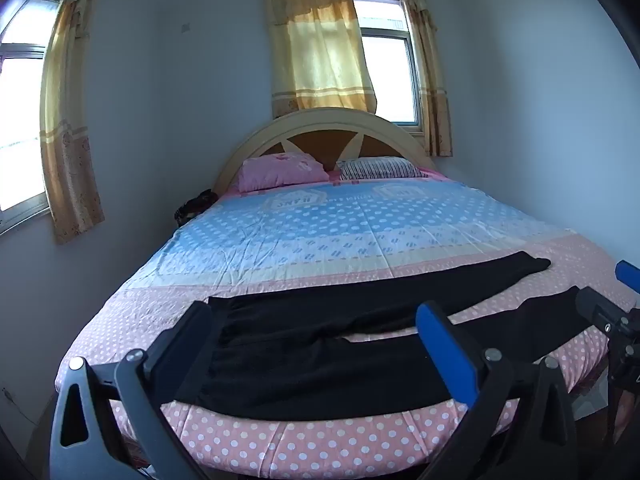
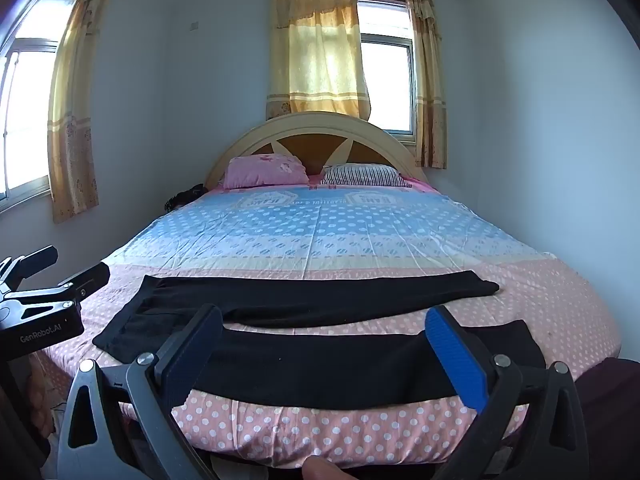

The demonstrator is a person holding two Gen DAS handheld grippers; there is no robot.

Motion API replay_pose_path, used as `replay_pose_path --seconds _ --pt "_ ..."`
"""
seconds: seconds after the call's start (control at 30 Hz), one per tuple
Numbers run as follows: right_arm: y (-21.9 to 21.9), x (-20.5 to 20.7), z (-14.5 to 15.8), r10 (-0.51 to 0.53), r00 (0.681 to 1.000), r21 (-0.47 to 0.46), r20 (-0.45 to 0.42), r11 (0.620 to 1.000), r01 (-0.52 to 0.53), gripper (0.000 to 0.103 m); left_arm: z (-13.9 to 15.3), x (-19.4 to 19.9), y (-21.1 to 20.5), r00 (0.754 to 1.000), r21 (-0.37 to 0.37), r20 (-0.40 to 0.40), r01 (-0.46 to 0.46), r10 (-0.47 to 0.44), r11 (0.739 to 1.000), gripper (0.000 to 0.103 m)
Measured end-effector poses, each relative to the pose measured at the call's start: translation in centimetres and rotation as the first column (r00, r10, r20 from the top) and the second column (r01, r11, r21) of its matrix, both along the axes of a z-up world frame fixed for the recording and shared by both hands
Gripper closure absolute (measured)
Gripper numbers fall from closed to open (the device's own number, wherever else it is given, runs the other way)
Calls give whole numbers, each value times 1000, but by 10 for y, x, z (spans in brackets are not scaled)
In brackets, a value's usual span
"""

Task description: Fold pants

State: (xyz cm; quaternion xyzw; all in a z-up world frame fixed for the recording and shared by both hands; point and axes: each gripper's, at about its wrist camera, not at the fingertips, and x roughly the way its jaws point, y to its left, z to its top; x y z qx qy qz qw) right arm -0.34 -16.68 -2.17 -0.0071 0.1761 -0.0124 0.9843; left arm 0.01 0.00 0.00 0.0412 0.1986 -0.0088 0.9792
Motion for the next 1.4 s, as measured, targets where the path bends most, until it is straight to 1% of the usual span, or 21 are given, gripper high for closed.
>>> replay_pose_path --seconds 0.03,0.23,0.3,0.33,0.37,0.5,0.53,0.83,1.4 --pt "0 0 0 0 1000 -3 -8 1000 0 1 0 -1 0 1000 -1 30 0 0 1000 0" --pt "4 -1 0 5 1000 3 3 1000 -5 1 1 -7 0 999 1 34 -11 11 1000 0" --pt "6 -2 -1 8 1000 3 4 1000 -8 1 -4 -8 -6 999 4 33 -8 8 1000 0" --pt "-3 0 -3 0 1000 6 -3 1000 0 1 -4 -10 -8 999 4 34 -8 8 1000 0" --pt "-3 0 -4 0 1000 7 -1 1000 0 1 -1 -2 -5 1000 -1 14 -8 8 1000 0" --pt "-2 2 -5 0 1000 7 -3 1000 0 1 0 -5 -8 1000 3 18 -16 16 1000 0" --pt "-2 3 -5 -1 1000 8 -4 1000 1 1 -2 0 -3 1000 1 11 -7 7 1000 0" --pt "-2 0 -1 -7 1000 10 -2 1000 7 1 -4 2 2 1000 -11 15 -12 12 1000 0" --pt "0 1 -1 -8 1000 8 -3 1000 8 1 -1 3 7 1000 -12 18 -16 16 1000 0"
